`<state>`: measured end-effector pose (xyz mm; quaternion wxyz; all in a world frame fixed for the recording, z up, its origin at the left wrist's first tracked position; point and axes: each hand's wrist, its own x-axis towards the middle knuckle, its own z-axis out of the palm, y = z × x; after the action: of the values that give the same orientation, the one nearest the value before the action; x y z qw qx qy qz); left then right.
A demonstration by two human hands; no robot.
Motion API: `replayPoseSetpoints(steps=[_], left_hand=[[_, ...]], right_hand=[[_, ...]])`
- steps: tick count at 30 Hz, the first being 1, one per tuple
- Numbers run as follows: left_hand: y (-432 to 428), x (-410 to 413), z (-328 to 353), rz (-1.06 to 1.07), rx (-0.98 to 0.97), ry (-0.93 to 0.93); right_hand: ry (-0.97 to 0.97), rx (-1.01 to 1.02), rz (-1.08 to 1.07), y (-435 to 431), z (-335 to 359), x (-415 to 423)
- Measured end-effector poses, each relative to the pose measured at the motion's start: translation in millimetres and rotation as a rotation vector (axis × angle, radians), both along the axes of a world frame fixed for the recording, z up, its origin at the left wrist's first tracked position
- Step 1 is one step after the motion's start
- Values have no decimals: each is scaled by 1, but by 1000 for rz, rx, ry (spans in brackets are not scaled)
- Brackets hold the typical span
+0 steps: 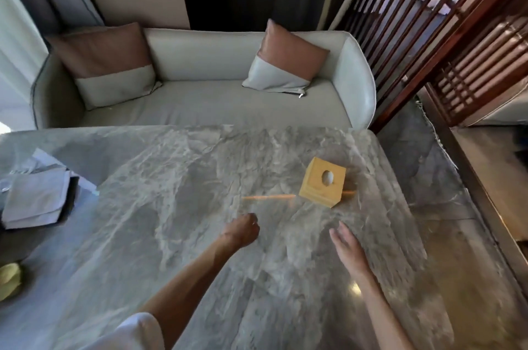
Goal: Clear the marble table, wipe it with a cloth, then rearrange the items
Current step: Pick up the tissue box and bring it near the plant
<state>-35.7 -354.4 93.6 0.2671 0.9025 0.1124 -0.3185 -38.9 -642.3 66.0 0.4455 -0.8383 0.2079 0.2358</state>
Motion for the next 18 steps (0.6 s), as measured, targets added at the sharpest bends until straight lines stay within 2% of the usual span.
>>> replayPoseSetpoints(steps=[4, 7, 11, 13, 18], left_hand=[[-61, 86, -12, 53, -42, -16], [-97, 135, -31, 83, -82, -19], [-133, 173, -52, 145, -140, -3], [-145, 184, -63, 212, -173, 31], [-157, 190, -105, 227, -189, 88]], right_hand=[[-16, 34, -57, -12, -7, 90], [8, 136, -106, -16, -24, 137], [51, 259, -178, -10, -44, 159], [35, 247, -233, -6, -52, 165], [25, 193, -245, -5, -64, 166]])
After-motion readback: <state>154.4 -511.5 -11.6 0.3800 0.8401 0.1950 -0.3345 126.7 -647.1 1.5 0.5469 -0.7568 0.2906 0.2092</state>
